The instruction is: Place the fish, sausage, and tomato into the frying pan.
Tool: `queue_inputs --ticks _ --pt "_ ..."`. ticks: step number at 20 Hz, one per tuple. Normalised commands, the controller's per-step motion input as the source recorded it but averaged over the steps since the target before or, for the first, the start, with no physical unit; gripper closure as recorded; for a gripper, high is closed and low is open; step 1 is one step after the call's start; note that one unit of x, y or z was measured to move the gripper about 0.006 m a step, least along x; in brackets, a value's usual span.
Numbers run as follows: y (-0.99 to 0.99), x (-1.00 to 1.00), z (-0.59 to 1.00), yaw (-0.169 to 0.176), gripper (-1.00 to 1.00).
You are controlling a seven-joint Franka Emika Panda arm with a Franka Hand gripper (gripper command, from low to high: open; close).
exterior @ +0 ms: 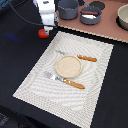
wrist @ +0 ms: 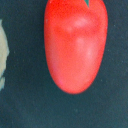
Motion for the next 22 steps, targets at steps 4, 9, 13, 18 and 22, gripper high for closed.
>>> queue_inputs --ticks 4,9,13,18,22 --pt "0.0 -0.24 -0.44 0.0 -1.0" --pt "0.0 -0.25 -0.4 0.0 -1.0" --pt "0.07 -0.04 -0.24 0.0 1.0" --pt "0.07 0.0 -0.14 0.0 1.0" --pt "0.06 -0.02 -0.1 0.0 1.0"
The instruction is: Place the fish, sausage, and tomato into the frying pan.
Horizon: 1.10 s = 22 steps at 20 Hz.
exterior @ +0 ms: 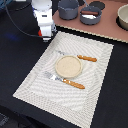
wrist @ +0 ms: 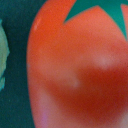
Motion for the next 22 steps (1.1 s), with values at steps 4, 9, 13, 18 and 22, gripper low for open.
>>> queue_inputs --ticks 4,9,13,18,22 --pt "0.01 -0.05 -0.01 0.0 1.0" --pt "0.11 0.3 0.7 0.0 1.0" --pt "0.37 0.9 1.0 0.0 1.0" --pt "0.53 1.0 1.0 0.0 1.0" --pt "0.59 1.0 1.0 0.0 1.0"
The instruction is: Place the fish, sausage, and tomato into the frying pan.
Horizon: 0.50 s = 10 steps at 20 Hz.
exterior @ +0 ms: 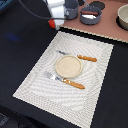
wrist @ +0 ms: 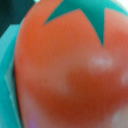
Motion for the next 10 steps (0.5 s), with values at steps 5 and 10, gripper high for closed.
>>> queue_inputs --ticks 5,10 --pt "0.59 1.0 1.0 0.0 1.0" --pt "0.57 1.0 0.98 -0.005 1.0"
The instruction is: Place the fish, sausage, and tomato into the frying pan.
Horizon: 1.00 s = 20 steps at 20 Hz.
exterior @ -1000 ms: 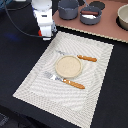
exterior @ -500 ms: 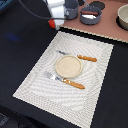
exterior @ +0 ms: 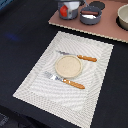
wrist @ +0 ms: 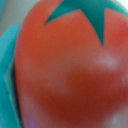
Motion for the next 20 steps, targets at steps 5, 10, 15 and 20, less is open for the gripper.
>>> queue_inputs --ticks 5,10,15,20 --pt "0.54 0.93 0.49 -0.033 1.0" --pt "0.52 0.91 0.16 -0.035 1.0" --pt "0.59 0.83 0.01 -0.037 1.0" --pt "0.65 0.68 -0.07 -0.039 1.0"
